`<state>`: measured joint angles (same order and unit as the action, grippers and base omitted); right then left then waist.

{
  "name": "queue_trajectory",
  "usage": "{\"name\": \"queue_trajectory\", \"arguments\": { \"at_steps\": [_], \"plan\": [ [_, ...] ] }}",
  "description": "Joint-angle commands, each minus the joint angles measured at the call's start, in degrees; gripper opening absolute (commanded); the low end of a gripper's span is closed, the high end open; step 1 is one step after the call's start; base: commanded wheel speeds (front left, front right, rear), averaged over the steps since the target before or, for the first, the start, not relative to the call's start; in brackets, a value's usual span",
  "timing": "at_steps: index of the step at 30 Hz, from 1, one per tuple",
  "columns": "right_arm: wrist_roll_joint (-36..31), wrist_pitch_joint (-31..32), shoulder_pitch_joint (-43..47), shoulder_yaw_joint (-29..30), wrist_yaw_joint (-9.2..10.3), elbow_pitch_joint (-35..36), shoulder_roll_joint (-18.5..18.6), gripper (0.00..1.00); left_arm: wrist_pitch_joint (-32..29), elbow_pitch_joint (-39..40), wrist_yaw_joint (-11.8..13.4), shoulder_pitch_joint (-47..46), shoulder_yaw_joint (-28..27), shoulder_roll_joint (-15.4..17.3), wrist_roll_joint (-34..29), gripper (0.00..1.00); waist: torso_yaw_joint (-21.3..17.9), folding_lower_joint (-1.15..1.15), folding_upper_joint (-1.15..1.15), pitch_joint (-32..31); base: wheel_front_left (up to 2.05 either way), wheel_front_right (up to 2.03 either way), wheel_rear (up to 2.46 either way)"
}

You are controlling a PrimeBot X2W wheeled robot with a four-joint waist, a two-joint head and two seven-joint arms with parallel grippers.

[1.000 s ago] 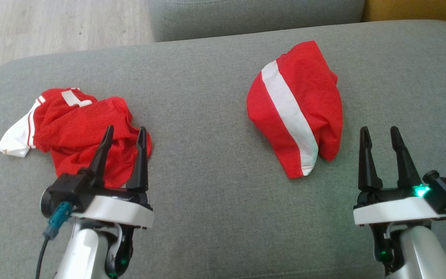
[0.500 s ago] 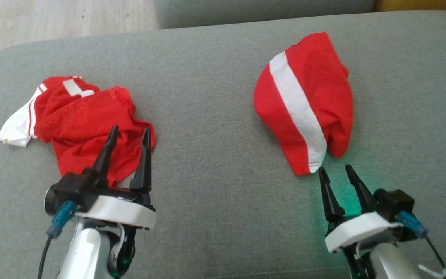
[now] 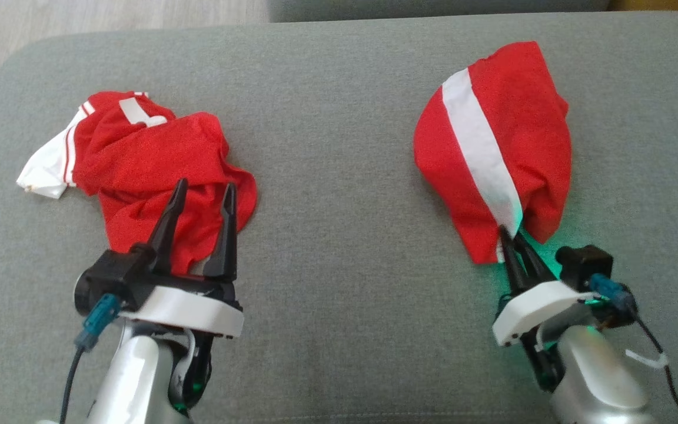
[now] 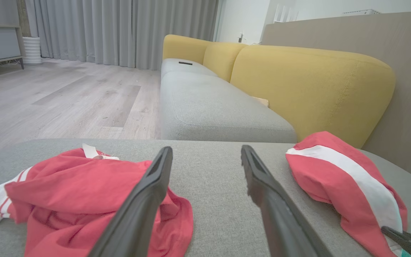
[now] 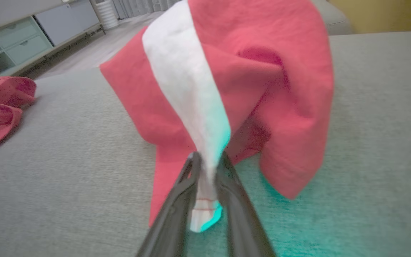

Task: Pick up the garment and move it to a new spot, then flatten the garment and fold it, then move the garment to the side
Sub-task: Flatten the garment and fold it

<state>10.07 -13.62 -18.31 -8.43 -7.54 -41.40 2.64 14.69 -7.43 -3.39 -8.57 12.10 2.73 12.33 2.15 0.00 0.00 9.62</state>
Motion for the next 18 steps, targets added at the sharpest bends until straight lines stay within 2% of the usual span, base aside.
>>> {"name": "queue_trajectory", "arguments": {
  "at_steps": [1,8,9,14,18],
  "plan": [
    [-2.3,-0.8,-2.2,0.4,0.05,0.8,0.4,0.0,0.3,1.9,0.4,-2.0,-2.2,0.2,0.3,1.0,-0.3,0.0,0.0,-0.2,0.0,0.0,0.0],
    [-12.3,-1.2,-0.9,11.4,0.05,3.8,4.2,0.0,0.3,2.3,0.9,-1.9,-2.4,0.2,1.2,1.0,-2.8,0.0,0.0,-1.6,0.0,0.0,0.0],
    [-12.3,-1.2,-0.9,11.4,0.05,3.8,4.2,0.0,0.3,2.3,0.9,-1.9,-2.4,0.2,1.2,1.0,-2.8,0.0,0.0,-1.6,0.0,0.0,0.0],
    [-19.4,-0.2,2.2,20.1,0.05,10.1,6.7,0.0,0.3,2.3,1.3,-1.5,-2.0,0.2,2.4,1.0,-4.2,0.0,0.0,-2.9,0.0,0.0,0.0],
    [-24.4,2.6,4.2,25.9,0.05,15.1,6.7,0.0,0.3,2.3,1.6,-1.2,-1.8,0.2,2.8,1.0,-4.8,0.0,0.0,-3.4,0.0,0.0,0.0]
  ]
}}
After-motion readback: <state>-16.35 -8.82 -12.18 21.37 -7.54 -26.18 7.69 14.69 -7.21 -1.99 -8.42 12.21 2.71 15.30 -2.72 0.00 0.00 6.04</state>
